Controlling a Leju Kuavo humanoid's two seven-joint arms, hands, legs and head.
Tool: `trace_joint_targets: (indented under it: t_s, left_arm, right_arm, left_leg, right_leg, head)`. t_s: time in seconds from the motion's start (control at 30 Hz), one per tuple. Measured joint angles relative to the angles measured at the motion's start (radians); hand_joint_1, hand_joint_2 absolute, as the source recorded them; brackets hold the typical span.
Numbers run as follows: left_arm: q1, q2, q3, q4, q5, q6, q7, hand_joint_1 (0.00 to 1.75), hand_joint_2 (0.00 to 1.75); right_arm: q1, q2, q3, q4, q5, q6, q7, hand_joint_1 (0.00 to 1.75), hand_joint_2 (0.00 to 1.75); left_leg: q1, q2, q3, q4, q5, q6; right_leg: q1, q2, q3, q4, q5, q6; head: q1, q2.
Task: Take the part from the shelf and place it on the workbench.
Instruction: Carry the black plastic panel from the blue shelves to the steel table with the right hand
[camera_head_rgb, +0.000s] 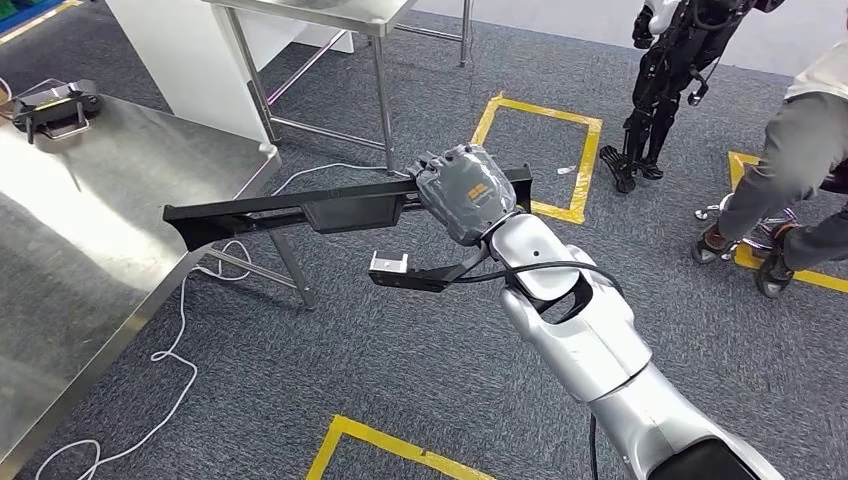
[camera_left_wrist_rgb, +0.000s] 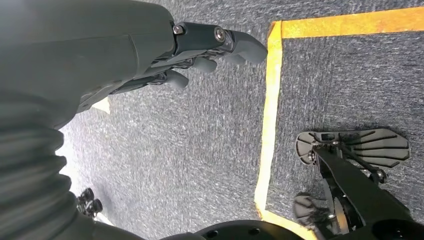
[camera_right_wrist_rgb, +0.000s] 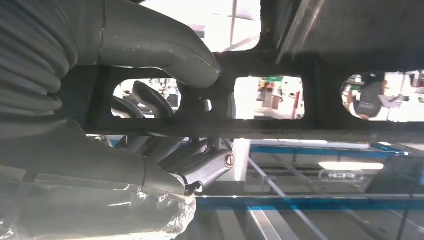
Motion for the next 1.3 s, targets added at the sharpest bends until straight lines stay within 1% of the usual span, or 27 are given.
trace_joint_targets:
  t_s: [0.03, 0.07, 0.1, 0.17, 0.23, 0.3, 0.37, 0.4, 0.43, 0.47, 0.53, 0.57, 0.63, 0.7, 0.73, 0.8, 0.87, 0.9, 0.93, 0.97, 1.0, 1.03, 1.1, 1.13, 1.2, 1.23, 1.3]
  left_arm:
    - [0.000, -0.001, 0.000, 0.000, 0.001, 0.001, 0.000, 0.00, 1.75]
    - [-0.001, -0.002, 0.000, 0.000, 0.001, 0.002, 0.001, 0.00, 1.75]
    - [0.000, -0.003, 0.000, 0.000, 0.001, 0.002, 0.003, 0.00, 1.75]
    - [0.003, -0.004, 0.000, 0.001, 0.002, 0.006, 0.010, 0.00, 1.75]
    - [0.005, -0.005, 0.000, 0.001, 0.002, 0.008, 0.014, 0.00, 1.75]
    - [0.005, -0.007, 0.000, 0.001, 0.002, 0.009, 0.015, 0.00, 1.75]
    - [0.004, -0.008, 0.000, 0.001, 0.002, 0.009, 0.015, 0.00, 1.75]
    - [0.004, -0.008, 0.000, 0.001, 0.002, 0.009, 0.015, 0.00, 1.75]
    - [0.004, -0.009, 0.000, 0.001, 0.002, 0.009, 0.015, 0.00, 1.75]
    - [0.005, -0.010, 0.000, 0.001, 0.002, 0.009, 0.016, 0.00, 1.75]
    - [0.004, -0.010, 0.000, 0.001, 0.002, 0.009, 0.016, 0.00, 1.75]
    - [0.003, -0.010, 0.000, 0.001, 0.001, 0.008, 0.015, 0.00, 1.75]
    - [0.000, -0.010, 0.000, 0.001, 0.001, 0.008, 0.013, 0.00, 1.75]
    - [-0.001, -0.010, 0.000, 0.001, 0.001, 0.007, 0.010, 0.00, 1.75]
    - [-0.001, -0.011, 0.000, 0.001, 0.001, 0.007, 0.009, 0.00, 1.75]
    - [-0.003, -0.012, 0.000, 0.001, 0.001, 0.007, 0.008, 0.00, 1.75]
    - [-0.005, -0.013, 0.000, 0.001, 0.001, 0.007, 0.008, 0.00, 1.75]
    - [-0.006, -0.014, 0.000, 0.001, 0.001, 0.007, 0.008, 0.00, 1.75]
    - [-0.006, -0.014, 0.000, 0.001, 0.001, 0.006, 0.009, 0.00, 1.75]
    - [-0.005, -0.015, -0.001, 0.001, 0.001, 0.006, 0.010, 0.00, 1.75]
    - [-0.005, -0.016, -0.001, 0.001, 0.002, 0.006, 0.011, 0.00, 1.75]
    - [-0.005, -0.017, -0.001, 0.001, 0.002, 0.006, 0.012, 0.00, 1.75]
    - [-0.005, -0.018, -0.001, 0.001, 0.003, 0.007, 0.012, 0.00, 1.75]
    - [-0.005, -0.018, -0.001, 0.001, 0.003, 0.007, 0.012, 0.00, 1.75]
    - [0.000, -0.018, -0.001, 0.002, 0.003, 0.007, 0.013, 0.00, 1.75]
    - [0.002, -0.018, -0.001, 0.002, 0.003, 0.007, 0.013, 0.00, 1.75]
    - [0.003, -0.019, -0.001, 0.003, 0.002, 0.006, 0.013, 0.00, 1.75]
  right_arm:
    - [0.000, 0.000, 0.002, 0.000, 0.000, -0.002, 0.000, 1.71, 1.75]
    - [0.000, 0.000, 0.003, 0.001, 0.000, -0.004, 0.000, 1.71, 1.75]
    - [0.000, 0.001, 0.004, 0.001, 0.000, -0.005, 0.000, 1.71, 1.75]
    - [-0.001, 0.003, 0.006, 0.002, 0.000, -0.007, -0.001, 1.71, 1.75]
    - [-0.002, 0.008, 0.008, 0.002, 0.001, -0.007, -0.001, 1.71, 1.75]
    - [-0.002, 0.012, 0.009, 0.002, 0.001, -0.007, -0.001, 1.71, 1.75]
    - [-0.001, 0.013, 0.011, 0.003, 0.001, -0.007, -0.001, 1.71, 1.75]
    - [-0.001, 0.013, 0.013, 0.004, 0.001, -0.007, -0.001, 1.71, 1.75]
    - [0.000, 0.013, 0.014, 0.005, 0.001, -0.007, -0.001, 1.71, 1.75]
    - [0.000, 0.013, 0.015, 0.006, 0.001, -0.007, -0.001, 1.71, 1.75]
    - [-0.001, 0.014, 0.017, 0.006, 0.001, -0.007, -0.001, 1.71, 1.75]
    - [-0.002, 0.015, 0.017, 0.007, 0.001, -0.008, -0.001, 1.71, 1.75]
    - [-0.004, 0.015, 0.017, 0.007, 0.001, -0.008, -0.001, 1.71, 1.75]
    - [-0.006, 0.017, 0.017, 0.007, 0.003, -0.009, -0.001, 1.71, 1.75]
    - [-0.007, 0.017, 0.017, 0.008, 0.004, -0.010, -0.001, 1.71, 1.75]
    - [-0.010, 0.017, 0.017, 0.009, 0.008, -0.013, -0.002, 1.71, 1.75]
    - [-0.011, 0.013, 0.017, 0.011, 0.012, -0.018, -0.003, 1.71, 1.75]
    - [-0.010, 0.011, 0.017, 0.013, 0.014, -0.019, -0.003, 1.71, 1.75]
    - [-0.009, 0.009, 0.017, 0.014, 0.016, -0.020, -0.003, 1.71, 1.75]
    - [-0.008, 0.008, 0.017, 0.015, 0.016, -0.020, -0.003, 1.71, 1.75]
    - [-0.007, 0.007, 0.018, 0.015, 0.017, -0.020, -0.004, 1.71, 1.75]
    - [-0.007, 0.007, 0.018, 0.015, 0.018, -0.021, -0.004, 1.71, 1.75]
    - [-0.008, 0.007, 0.018, 0.016, 0.020, -0.024, -0.004, 1.71, 1.75]
    - [-0.008, 0.007, 0.018, 0.016, 0.022, -0.025, -0.004, 1.71, 1.75]
    - [-0.008, 0.009, 0.018, 0.016, 0.027, -0.027, -0.003, 1.71, 1.75]
    - [-0.008, 0.010, 0.019, 0.016, 0.029, -0.027, -0.003, 1.71, 1.75]
    - [-0.011, 0.013, 0.019, 0.016, 0.032, -0.028, -0.002, 1.71, 1.75]
  left_leg:
    - [0.000, -0.007, -0.001, 0.003, -0.002, -0.005]
    - [-0.001, -0.014, -0.003, 0.006, -0.004, -0.011]
    - [-0.001, -0.019, -0.006, 0.009, -0.005, -0.017]
    - [0.002, -0.026, -0.011, 0.009, -0.004, -0.029]
    - [0.007, -0.014, -0.018, 0.022, -0.014, -0.039]
    - [0.010, 0.016, -0.053, 0.097, -0.058, -0.047]
    - [0.012, 0.035, -0.119, 0.230, -0.117, -0.053]
    - [0.013, 0.039, -0.146, 0.280, -0.132, -0.055]
    - [0.013, 0.041, -0.156, 0.295, -0.128, -0.054]
    - [0.014, 0.043, -0.145, 0.269, -0.106, -0.052]
    - [0.010, 0.062, -0.077, 0.136, -0.042, -0.043]
    - [0.006, 0.074, -0.046, 0.076, -0.021, -0.037]
    - [-0.004, 0.084, -0.022, 0.024, -0.013, -0.028]
    - [-0.007, 0.069, -0.019, 0.017, -0.010, -0.017]
    - [-0.006, 0.062, -0.014, 0.010, -0.007, -0.011]
    - [-0.001, 0.047, -0.004, -0.001, 0.001, 0.001]
    - [-0.001, 0.028, -0.004, -0.001, 0.002, 0.005]
    - [-0.001, 0.016, -0.004, -0.001, 0.002, 0.005]
    - [-0.001, 0.004, -0.005, 0.000, 0.002, 0.005]
    - [0.000, -0.009, -0.004, 0.000, 0.002, 0.005]
    - [0.000, -0.022, -0.003, 0.001, 0.001, 0.003]
    - [0.001, -0.034, -0.004, 0.004, 0.000, 0.000]
    - [0.000, -0.057, -0.009, 0.012, -0.005, -0.012]
    - [0.001, -0.065, -0.013, 0.014, -0.005, -0.018]
    - [0.005, -0.077, -0.019, 0.015, -0.005, -0.029]
    - [0.007, -0.064, -0.022, 0.020, -0.008, -0.033]
    - [0.007, -0.012, -0.048, 0.076, -0.041, -0.042]
  right_leg:
    - [-0.004, 0.008, 0.032, -0.069, 0.027, 0.007]
    - [-0.008, 0.014, 0.057, -0.122, 0.047, 0.009]
    - [-0.008, 0.019, 0.071, -0.151, 0.056, 0.005]
    - [-0.004, 0.016, 0.075, -0.160, 0.061, -0.011]
    - [-0.005, 0.009, 0.077, -0.163, 0.064, -0.023]
    - [-0.006, 0.001, 0.080, -0.165, 0.064, -0.035]
    - [0.000, -0.010, 0.081, -0.165, 0.061, -0.041]
    - [0.003, -0.016, 0.081, -0.165, 0.060, -0.043]
    - [0.006, -0.022, 0.082, -0.165, 0.059, -0.044]
    - [0.007, -0.027, 0.083, -0.165, 0.057, -0.045]
    - [0.010, -0.037, 0.088, -0.165, 0.055, -0.046]
    - [0.014, -0.041, 0.088, -0.165, 0.053, -0.045]
    - [0.018, -0.051, 0.089, -0.165, 0.050, -0.040]
    - [0.018, -0.060, 0.090, -0.166, 0.047, -0.032]
    - [0.017, -0.055, 0.088, -0.159, 0.042, -0.028]
    - [0.016, -0.030, 0.061, -0.095, 0.009, -0.029]
    - [0.013, -0.011, -0.002, 0.036, -0.043, -0.034]
    - [0.011, -0.008, -0.032, 0.093, -0.060, -0.033]
    - [0.009, -0.007, -0.048, 0.118, -0.062, -0.028]
    - [0.007, -0.005, -0.045, 0.104, -0.049, -0.019]
    - [0.003, 0.001, -0.021, 0.050, -0.021, -0.009]
    - [-0.003, 0.019, 0.012, -0.025, 0.010, 0.000]
    - [-0.011, 0.049, 0.064, -0.135, 0.051, 0.006]
    - [-0.011, 0.055, 0.074, -0.155, 0.057, 0.003]
    - [-0.008, 0.038, 0.076, -0.157, 0.060, -0.009]
    - [-0.009, 0.030, 0.078, -0.159, 0.061, -0.015]
    - [-0.010, 0.012, 0.082, -0.163, 0.062, -0.028]
  head:
    - [0.001, 0.000]
    - [0.000, 0.000]
    - [0.000, 0.000]
    - [0.000, 0.000]
    - [-0.002, 0.000]
    - [-0.005, 0.000]
    - [-0.007, 0.000]
    - [-0.007, 0.000]
    - [-0.007, 0.000]
    - [-0.007, 0.000]
    - [-0.006, 0.000]
    - [-0.006, 0.000]
    - [-0.006, 0.000]
    - [-0.006, 0.000]
    - [-0.005, 0.000]
    - [-0.003, 0.000]
    - [-0.001, 0.000]
    - [0.000, 0.000]
    - [0.000, 0.000]
    - [0.001, 0.000]
    - [0.000, 0.000]
    - [0.001, 0.000]
    - [0.000, 0.000]
    - [0.000, 0.000]
    - [-0.002, 0.000]
    - [-0.002, 0.000]
    - [-0.008, 0.000]
